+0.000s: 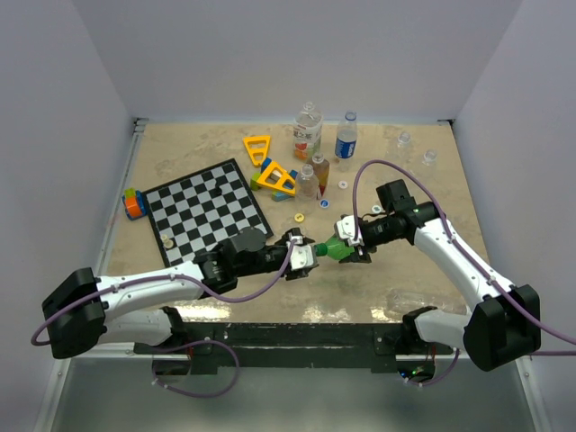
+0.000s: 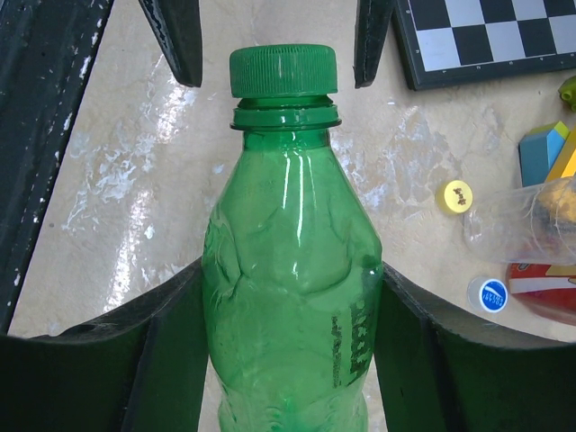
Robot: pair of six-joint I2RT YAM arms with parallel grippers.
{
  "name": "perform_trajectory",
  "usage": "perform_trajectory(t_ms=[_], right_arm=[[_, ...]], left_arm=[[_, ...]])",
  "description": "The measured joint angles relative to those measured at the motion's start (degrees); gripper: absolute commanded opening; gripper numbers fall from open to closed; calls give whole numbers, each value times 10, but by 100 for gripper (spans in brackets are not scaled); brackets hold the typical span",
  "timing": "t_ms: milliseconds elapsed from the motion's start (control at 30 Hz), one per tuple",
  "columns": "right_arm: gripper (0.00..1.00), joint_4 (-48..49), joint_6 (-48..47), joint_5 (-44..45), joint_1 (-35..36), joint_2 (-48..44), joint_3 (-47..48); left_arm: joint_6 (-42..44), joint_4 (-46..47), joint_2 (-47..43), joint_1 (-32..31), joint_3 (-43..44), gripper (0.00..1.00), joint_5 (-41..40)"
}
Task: Unscrew the bottle caps
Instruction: Unscrew the bottle cap from the plastic bottle.
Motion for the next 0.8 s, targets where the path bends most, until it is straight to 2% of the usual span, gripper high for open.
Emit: perform_trajectory(t_ms=[167,400,533,600,700,800], right_arm=[[0,0,0,0,0,0,0],[0,0,0,0,0,0,0],[0,-1,0,0,0,0,0],[0,-2,0,0,0,0,0],[0,-3,0,0,0,0,0],[0,-5,0,0,0,0,0]], left_arm=[[-9,30,7,-1,1,54,-2],[-20,41,10,-1,2,36,-4],[-26,42,12,-1,2,15,-4],[-37,41,12,-1,3,0,-3],[-67,41,12,-1,5,0,-6],[-142,40,12,-1,6,0,-20]])
